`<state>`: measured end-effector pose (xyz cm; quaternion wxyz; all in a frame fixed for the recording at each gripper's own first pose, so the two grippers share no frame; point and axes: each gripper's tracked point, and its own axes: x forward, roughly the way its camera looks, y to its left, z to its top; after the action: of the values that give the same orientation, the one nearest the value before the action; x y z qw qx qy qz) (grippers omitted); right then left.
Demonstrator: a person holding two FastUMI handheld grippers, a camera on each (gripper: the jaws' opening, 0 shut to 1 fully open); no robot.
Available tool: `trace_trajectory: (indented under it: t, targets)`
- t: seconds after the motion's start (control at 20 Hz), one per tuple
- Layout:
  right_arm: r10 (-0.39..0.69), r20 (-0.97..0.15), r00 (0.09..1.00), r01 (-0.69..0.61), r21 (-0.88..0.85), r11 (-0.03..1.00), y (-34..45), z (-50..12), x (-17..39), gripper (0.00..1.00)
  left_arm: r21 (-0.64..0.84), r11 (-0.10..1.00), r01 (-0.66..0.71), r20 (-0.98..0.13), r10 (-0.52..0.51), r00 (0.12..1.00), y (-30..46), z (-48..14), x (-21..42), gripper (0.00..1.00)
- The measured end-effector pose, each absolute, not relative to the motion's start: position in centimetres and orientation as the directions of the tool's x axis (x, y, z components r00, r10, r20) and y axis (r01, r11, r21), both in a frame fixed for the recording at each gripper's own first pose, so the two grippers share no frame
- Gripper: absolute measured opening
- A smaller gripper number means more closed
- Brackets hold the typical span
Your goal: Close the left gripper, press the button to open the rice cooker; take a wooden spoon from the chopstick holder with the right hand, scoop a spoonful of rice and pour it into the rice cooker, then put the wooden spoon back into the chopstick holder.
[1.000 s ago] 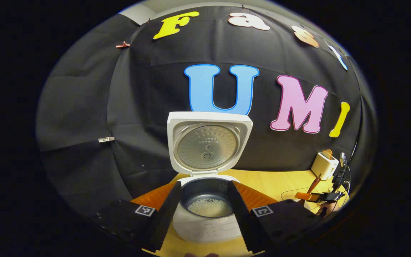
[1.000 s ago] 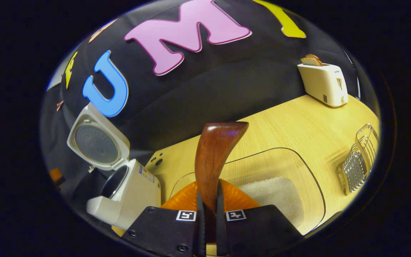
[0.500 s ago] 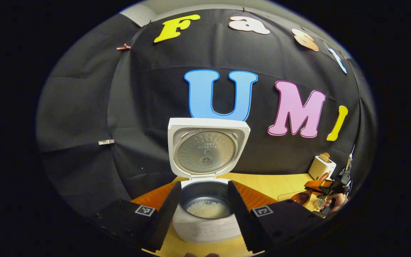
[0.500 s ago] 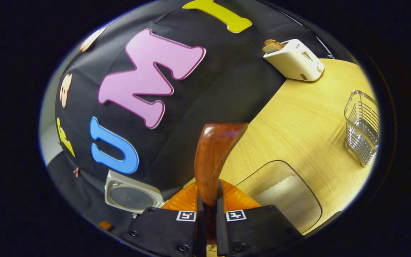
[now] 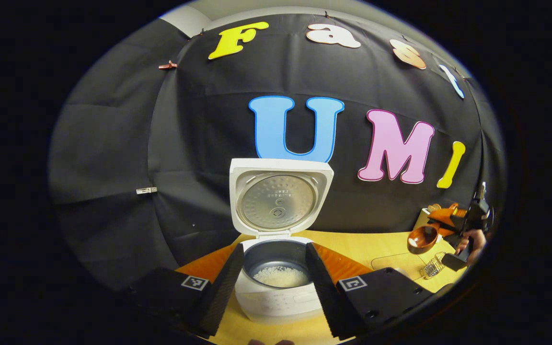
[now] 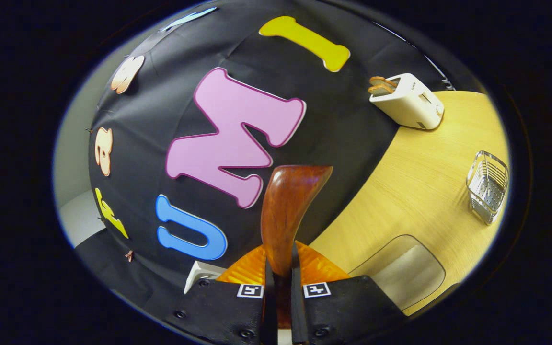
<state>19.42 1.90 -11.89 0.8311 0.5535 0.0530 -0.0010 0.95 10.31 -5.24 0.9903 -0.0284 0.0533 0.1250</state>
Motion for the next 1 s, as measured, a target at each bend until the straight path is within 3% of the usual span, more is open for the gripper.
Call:
trace_trajectory:
  t: [0.4, 0.7, 1.0]
  targets:
    - [0.188, 0.005, 0.982, -0.092, 0.885, 0.456, 12.8, -2.7, 21.2, 0.15, -0.101, 0.942, -0.32, -0.116, 0.308, 0.944, 13.7, -6.1, -2.9, 0.83]
    - [0.281, 0.0, 0.96, -0.135, 0.876, 0.463, 22.4, -2.4, 24.2, 0.15, -0.108, 0.928, -0.358, -0.116, 0.345, 0.931, 16.0, -6.7, -5.4, 0.83]
    - [0.327, -0.067, 0.943, -0.163, 0.763, 0.626, 28.6, -4.9, 26.2, 0.15, -0.115, 0.928, -0.355, -0.091, 0.346, 0.934, 17.2, -6.5, -6.1, 0.83]
